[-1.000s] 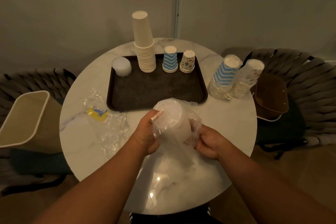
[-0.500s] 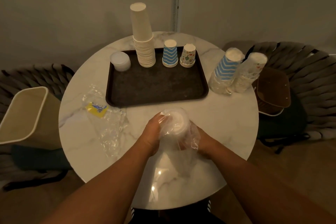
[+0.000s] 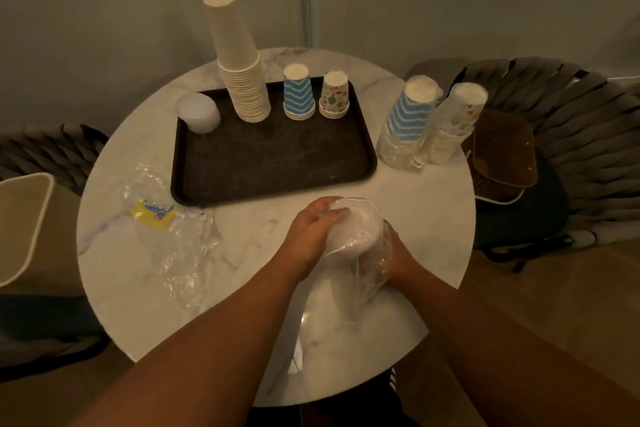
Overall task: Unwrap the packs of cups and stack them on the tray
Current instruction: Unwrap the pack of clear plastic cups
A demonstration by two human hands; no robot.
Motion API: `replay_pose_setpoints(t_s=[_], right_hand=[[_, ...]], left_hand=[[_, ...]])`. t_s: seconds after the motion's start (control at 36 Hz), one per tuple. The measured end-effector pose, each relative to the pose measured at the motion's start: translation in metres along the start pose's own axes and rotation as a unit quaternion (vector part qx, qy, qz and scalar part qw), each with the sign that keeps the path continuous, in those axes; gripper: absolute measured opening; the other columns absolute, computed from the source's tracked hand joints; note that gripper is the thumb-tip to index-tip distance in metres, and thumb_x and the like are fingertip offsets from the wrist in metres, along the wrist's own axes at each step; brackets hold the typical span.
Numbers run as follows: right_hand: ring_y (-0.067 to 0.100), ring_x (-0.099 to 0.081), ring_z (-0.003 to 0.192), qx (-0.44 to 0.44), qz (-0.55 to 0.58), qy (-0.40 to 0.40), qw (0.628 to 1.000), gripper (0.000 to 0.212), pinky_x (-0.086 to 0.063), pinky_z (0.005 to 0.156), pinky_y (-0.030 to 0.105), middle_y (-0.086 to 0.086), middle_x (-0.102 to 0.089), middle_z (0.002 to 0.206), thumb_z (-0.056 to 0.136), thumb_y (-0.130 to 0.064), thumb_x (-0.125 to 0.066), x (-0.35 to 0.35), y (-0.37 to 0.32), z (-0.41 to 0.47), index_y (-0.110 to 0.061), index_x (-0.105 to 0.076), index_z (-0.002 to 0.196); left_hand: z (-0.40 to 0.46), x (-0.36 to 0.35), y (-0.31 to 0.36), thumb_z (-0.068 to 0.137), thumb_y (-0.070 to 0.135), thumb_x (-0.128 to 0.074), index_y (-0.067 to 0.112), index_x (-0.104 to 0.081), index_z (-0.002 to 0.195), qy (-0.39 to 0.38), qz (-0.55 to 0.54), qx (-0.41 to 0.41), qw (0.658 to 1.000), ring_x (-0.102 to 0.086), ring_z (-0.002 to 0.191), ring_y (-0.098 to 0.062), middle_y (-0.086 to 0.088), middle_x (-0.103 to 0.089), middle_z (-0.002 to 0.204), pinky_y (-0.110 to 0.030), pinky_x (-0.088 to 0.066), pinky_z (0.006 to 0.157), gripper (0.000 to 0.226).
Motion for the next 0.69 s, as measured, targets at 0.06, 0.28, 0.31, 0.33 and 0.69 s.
replay_pose_setpoints(t_s=[0.06, 0.28, 0.31, 0.33, 0.69], right_hand=[[0.013, -0.047, 0.094, 0.012, -0.007, 0.054, 0.998, 0.058, -0.041, 0.090, 0.035, -0.001, -0.051, 0.095, 0.054, -0.057, -0.052, 0.005, -0.012, -0.006, -0.016, -0.050, 0.096], [0.036, -0.050, 0.123, -0.041, 0.032, 0.047, 0.998, 0.051, -0.036, 0.107, 0.046, 0.024, -0.055, 0.127, 0.088, -0.029, -0.059, 0.007, -0.019, -0.005, 0.005, -0.053, 0.126], [0.034, -0.052, 0.119, -0.048, 0.010, 0.037, 0.998, 0.051, -0.038, 0.106, 0.045, 0.022, -0.057, 0.124, 0.086, -0.032, -0.063, 0.003, -0.018, -0.003, 0.002, -0.056, 0.123], [0.032, -0.057, 0.111, -0.060, -0.003, 0.036, 0.998, 0.049, -0.042, 0.102, 0.046, 0.021, -0.061, 0.117, 0.083, -0.037, -0.066, -0.002, -0.002, 0.006, -0.001, -0.061, 0.116], [0.027, -0.054, 0.116, -0.053, -0.035, 0.016, 0.998, 0.093, -0.042, 0.104, 0.041, 0.010, -0.057, 0.123, 0.047, -0.066, -0.071, 0.002, -0.010, 0.004, -0.013, -0.057, 0.122]], left_hand=[[-0.002, -0.001, 0.004, 0.087, 0.020, -0.065, 0.021, -0.068, 0.102, -0.005, -0.014, -0.002, 1.000, -0.064, 0.093, -0.015, -0.001, -0.069, 0.102, -0.022, -0.052, 0.081, 0.015], [0.001, 0.001, 0.016, 0.100, 0.015, -0.051, 0.035, -0.067, 0.100, -0.016, 0.106, -0.043, 0.993, -0.062, 0.091, 0.007, 0.019, -0.066, 0.100, -0.005, -0.047, 0.078, 0.025], [0.002, 0.002, 0.017, 0.100, 0.015, -0.051, 0.033, -0.067, 0.105, -0.017, 0.136, -0.049, 0.989, -0.061, 0.095, 0.005, 0.016, -0.066, 0.103, -0.004, -0.047, 0.079, 0.024], [0.002, 0.003, 0.018, 0.100, 0.017, -0.052, 0.030, -0.067, 0.110, -0.019, 0.157, -0.053, 0.986, -0.061, 0.099, 0.001, 0.013, -0.066, 0.106, -0.005, -0.047, 0.081, 0.023], [-0.002, 0.006, 0.043, 0.093, 0.026, -0.057, 0.019, -0.065, 0.127, -0.039, 0.239, -0.099, 0.965, -0.061, 0.116, -0.020, -0.002, -0.066, 0.123, -0.044, -0.046, 0.105, 0.036]])
Point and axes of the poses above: each hand's wrist, its own z-axis towards the middle knuckle, its own x-axis out of the back of the hand, y = z × x, the point moved 4 cm from there along z, towards the middle knuckle
